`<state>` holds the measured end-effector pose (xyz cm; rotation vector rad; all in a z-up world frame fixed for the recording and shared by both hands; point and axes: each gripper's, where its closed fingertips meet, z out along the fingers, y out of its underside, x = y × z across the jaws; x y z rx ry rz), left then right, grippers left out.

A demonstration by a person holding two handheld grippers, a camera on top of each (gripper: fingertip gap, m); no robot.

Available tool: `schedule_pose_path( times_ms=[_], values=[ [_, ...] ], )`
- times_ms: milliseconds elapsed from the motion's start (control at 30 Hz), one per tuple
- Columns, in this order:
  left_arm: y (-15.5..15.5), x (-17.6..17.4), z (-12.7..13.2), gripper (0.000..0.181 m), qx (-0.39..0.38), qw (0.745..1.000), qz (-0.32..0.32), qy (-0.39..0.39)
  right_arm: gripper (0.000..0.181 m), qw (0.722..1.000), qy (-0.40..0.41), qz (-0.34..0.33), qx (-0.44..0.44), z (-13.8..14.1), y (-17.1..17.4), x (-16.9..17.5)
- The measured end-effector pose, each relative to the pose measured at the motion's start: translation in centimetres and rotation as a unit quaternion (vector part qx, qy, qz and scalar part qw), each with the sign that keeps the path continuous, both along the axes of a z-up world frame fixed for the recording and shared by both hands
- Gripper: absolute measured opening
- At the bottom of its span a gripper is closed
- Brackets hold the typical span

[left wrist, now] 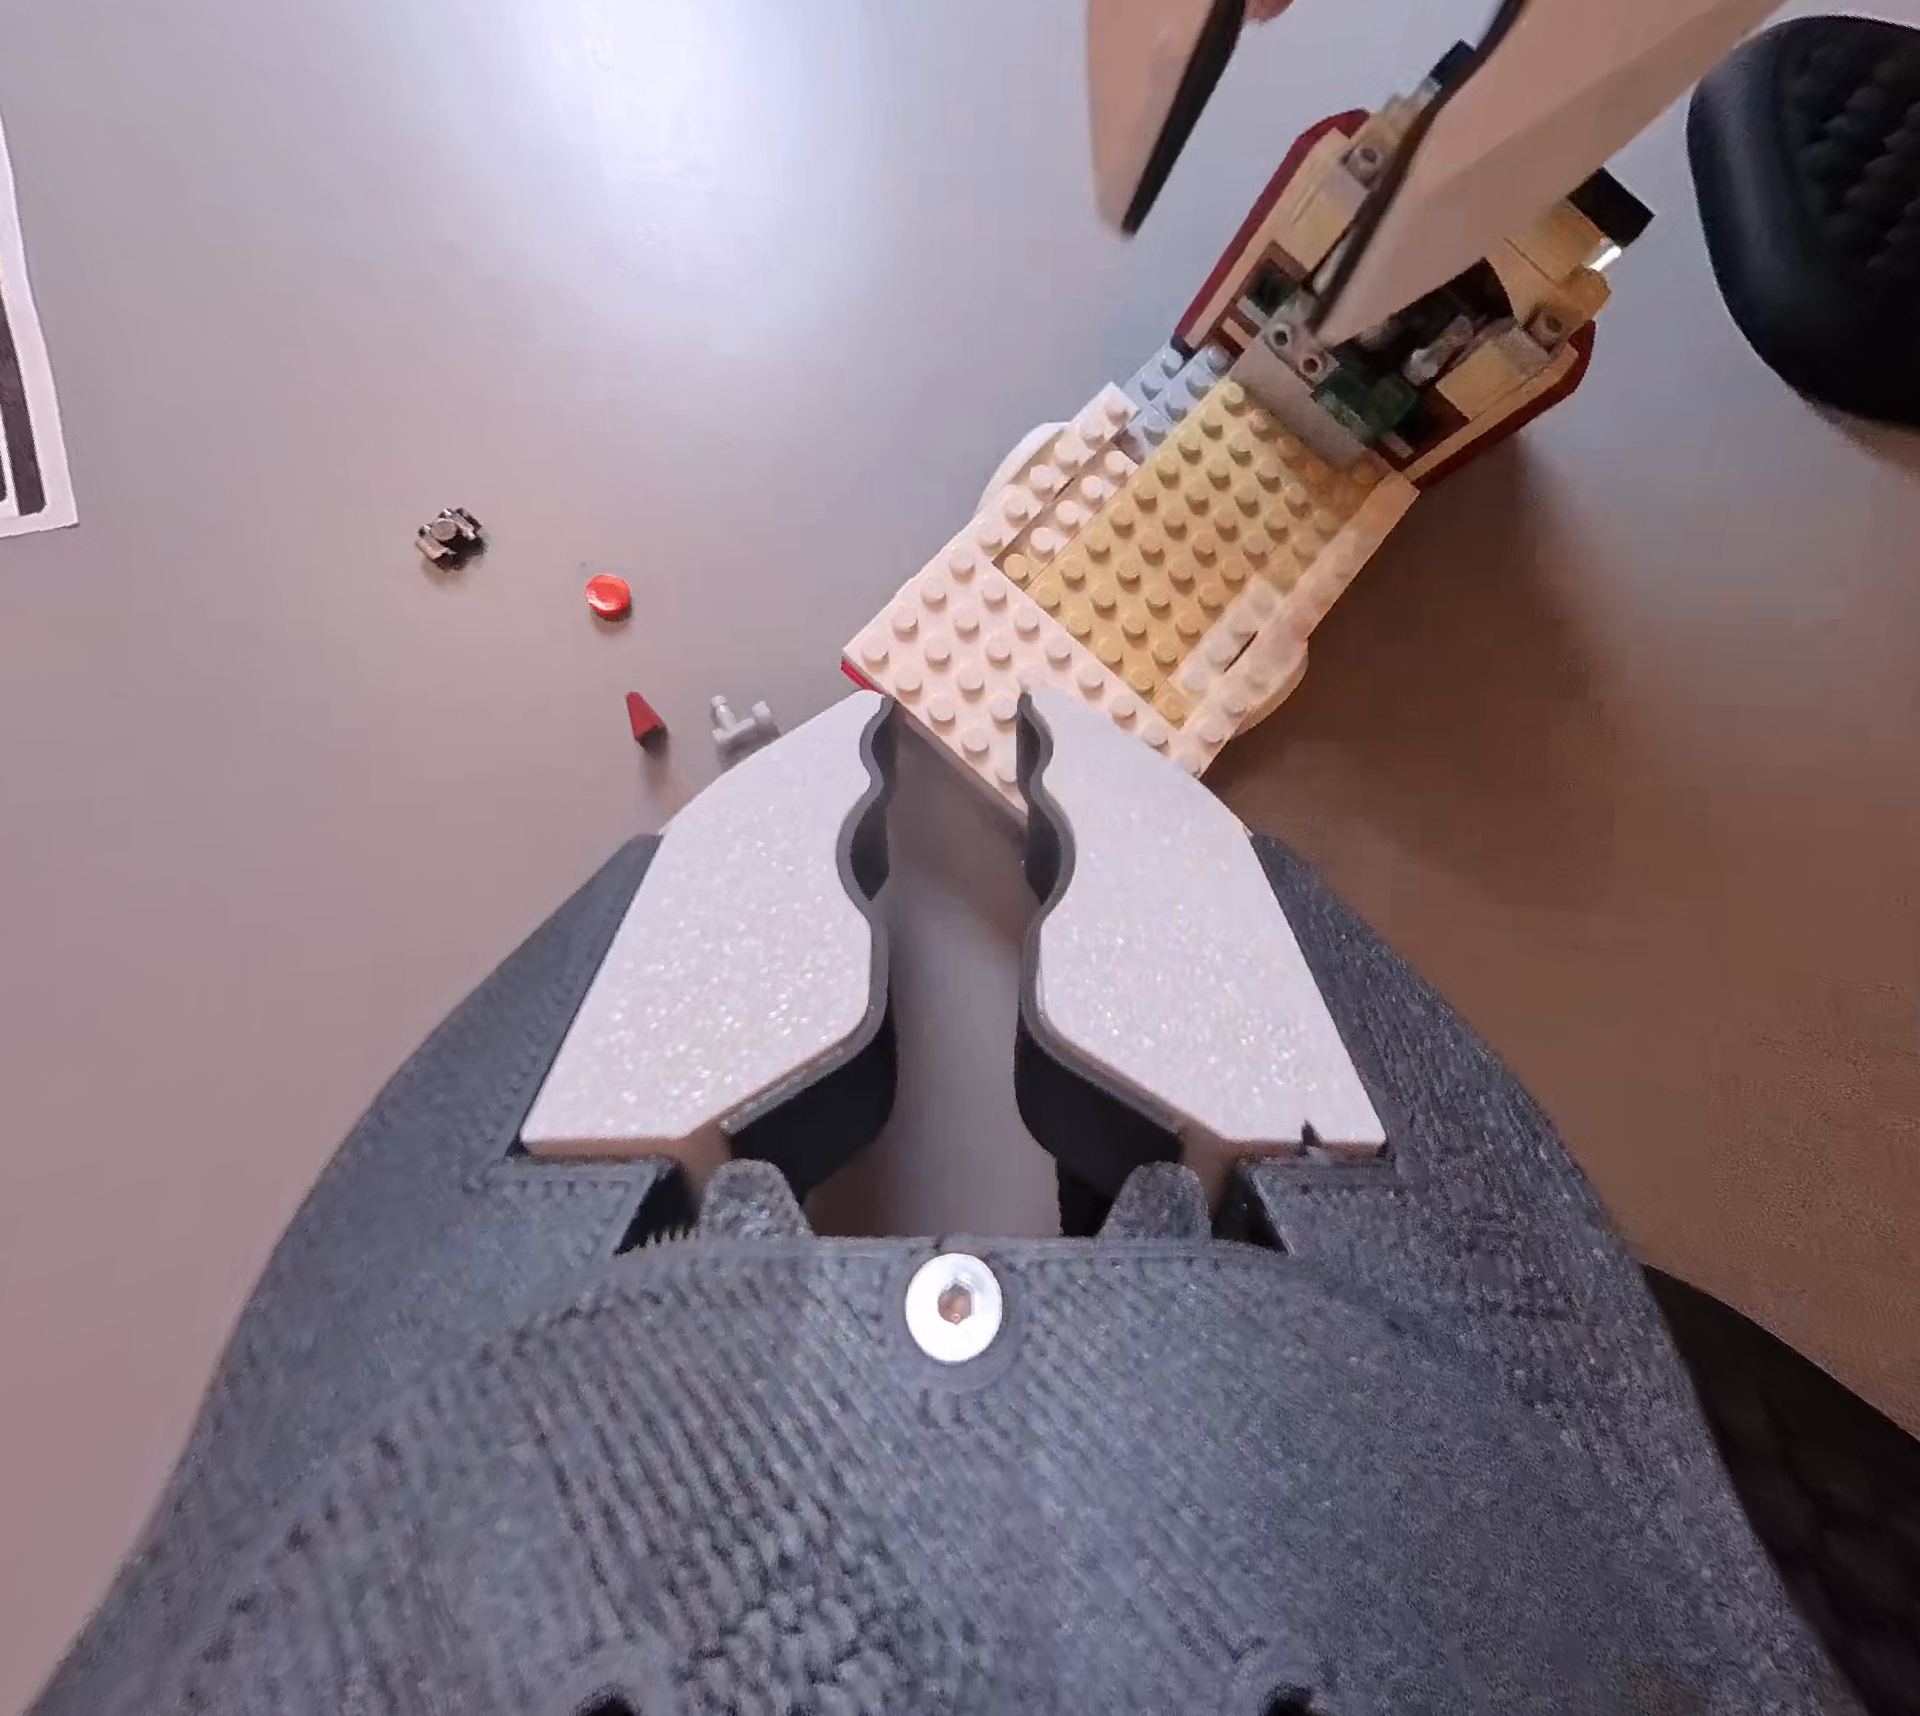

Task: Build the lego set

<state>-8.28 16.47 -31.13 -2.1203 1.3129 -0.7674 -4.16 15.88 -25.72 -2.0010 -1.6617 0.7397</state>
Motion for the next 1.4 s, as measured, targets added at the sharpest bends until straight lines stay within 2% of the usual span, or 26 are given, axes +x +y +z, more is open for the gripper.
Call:
schedule_pose_path(
  times_ms=[133,233,367,467,533,633,733,833,933,1033,1133,1267,1400],
  values=[
    [-1.3,-0.6,0.3,0.026,-0.004,1.000,-0.017,0.001,0.044,0.996,-0.005,-0.018,0.084,1.2,-1.9,2.6],
    [-1.5,-1.2,0.7,0.033,0.011,1.000,-0.026,-0.002,0.057,0.989,-0.040,-0.049,0.136,0.3,-3.3,5.5],
    [-1.6,-0.3,0.4,0.066,0.034,0.997,-0.058,-0.024,0.070,0.982,-0.065,-0.099,0.150,-2.5,-4.9,8.3],
    [-2.2,0.4,-0.4,0.080,0.045,0.995,-0.091,-0.020,0.071,0.980,-0.058,-0.128,0.143,-4.3,-5.3,8.8],
    [-2.6,0.6,-0.9,0.085,0.056,0.993,-0.109,-0.004,0.064,0.976,-0.065,-0.135,0.159,-5.0,-4.8,9.2],
    [-2.7,0.3,-1.2,0.075,0.089,0.989,-0.112,0.024,0.059,0.974,-0.074,-0.123,0.174,-5.4,-3.9,9.7],
    [-3.5,0.2,-1.3,0.076,0.094,0.988,-0.116,0.036,0.057,0.970,-0.085,-0.125,0.188,-5.4,-1.8,10.8],
    [-4.7,0.7,-1.1,0.072,0.078,0.988,-0.129,0.019,0.052,0.954,-0.089,-0.180,0.224,-5.0,2.0,12.5],
    [-6.7,1.9,-0.7,0.065,0.064,0.984,-0.163,-0.018,0.050,0.928,-0.054,-0.275,0.247,-3.7,4.7,14.0],
    [-6.9,2.3,-0.6,0.061,0.077,0.983,-0.166,-0.018,0.054,0.928,0.025,-0.302,0.217,-2.3,4.0,13.4],
    [-6.8,2.6,-0.8,0.059,0.073,0.984,-0.161,-0.019,0.070,0.946,0.060,-0.291,0.130,-2.8,1.1,11.6],
    [-7.3,3.8,-1.0,0.056,0.065,0.985,-0.158,-0.031,0.089,0.957,0.043,-0.280,0.064,-4.7,-3.5,8.7],
    [-8.0,5.4,-1.0,0.052,0.070,0.984,-0.162,-0.031,0.098,0.956,0.012,-0.290,0.045,-6.4,-6.9,6.3]
  ],
)
